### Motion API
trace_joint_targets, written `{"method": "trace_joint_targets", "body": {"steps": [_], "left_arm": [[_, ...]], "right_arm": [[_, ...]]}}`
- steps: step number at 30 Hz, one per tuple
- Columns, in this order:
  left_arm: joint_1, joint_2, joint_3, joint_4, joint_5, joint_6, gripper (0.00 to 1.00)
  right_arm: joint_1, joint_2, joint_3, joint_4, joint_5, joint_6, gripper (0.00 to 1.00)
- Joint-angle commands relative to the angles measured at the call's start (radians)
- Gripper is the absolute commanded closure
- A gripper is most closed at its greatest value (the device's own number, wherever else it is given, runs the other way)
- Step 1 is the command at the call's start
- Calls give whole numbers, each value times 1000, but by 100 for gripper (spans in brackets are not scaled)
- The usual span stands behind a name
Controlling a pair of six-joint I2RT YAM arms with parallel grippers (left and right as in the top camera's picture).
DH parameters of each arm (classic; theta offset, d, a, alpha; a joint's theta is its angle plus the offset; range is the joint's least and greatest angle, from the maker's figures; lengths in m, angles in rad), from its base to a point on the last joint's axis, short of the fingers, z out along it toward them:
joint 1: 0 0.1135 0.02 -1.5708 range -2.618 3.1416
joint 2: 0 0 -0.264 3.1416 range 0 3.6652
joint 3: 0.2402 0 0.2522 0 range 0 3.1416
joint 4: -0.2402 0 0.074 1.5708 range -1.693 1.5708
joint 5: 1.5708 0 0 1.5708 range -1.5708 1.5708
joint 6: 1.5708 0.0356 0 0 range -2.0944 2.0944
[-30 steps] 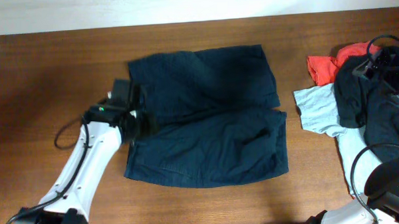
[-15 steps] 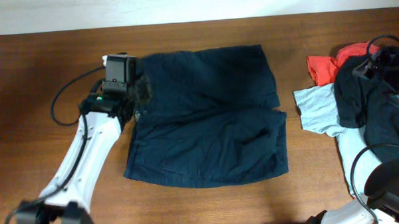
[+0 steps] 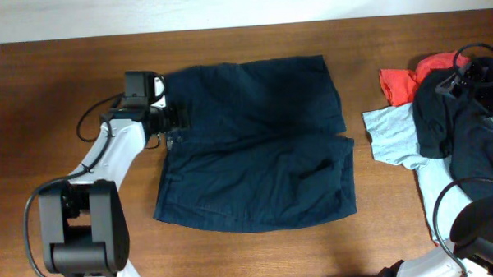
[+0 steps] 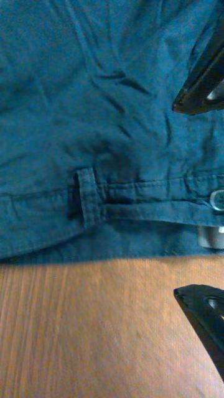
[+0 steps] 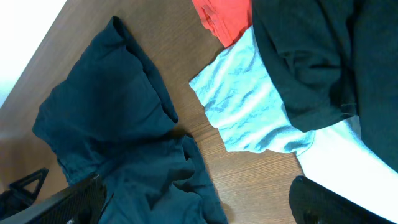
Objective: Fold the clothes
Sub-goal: 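Grasp the shorts waistband corner with the left gripper and drag it left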
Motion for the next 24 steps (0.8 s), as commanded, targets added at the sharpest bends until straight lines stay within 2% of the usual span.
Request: {"method": "trace_joint_targets", "body": {"steps": [1, 6, 16, 24], "left_arm": [[27, 18, 1, 19, 148, 64, 13], [32, 29, 1, 42, 224, 92, 16], [34, 109, 1, 68, 221, 92, 21], [33, 111, 1, 72, 124, 93, 21]], "right_arm": [[5, -24, 8, 0, -2, -8, 1], [5, -24, 8, 0, -2, -8, 1], [5, -24, 8, 0, -2, -8, 1], [5, -24, 8, 0, -2, -8, 2]]}}
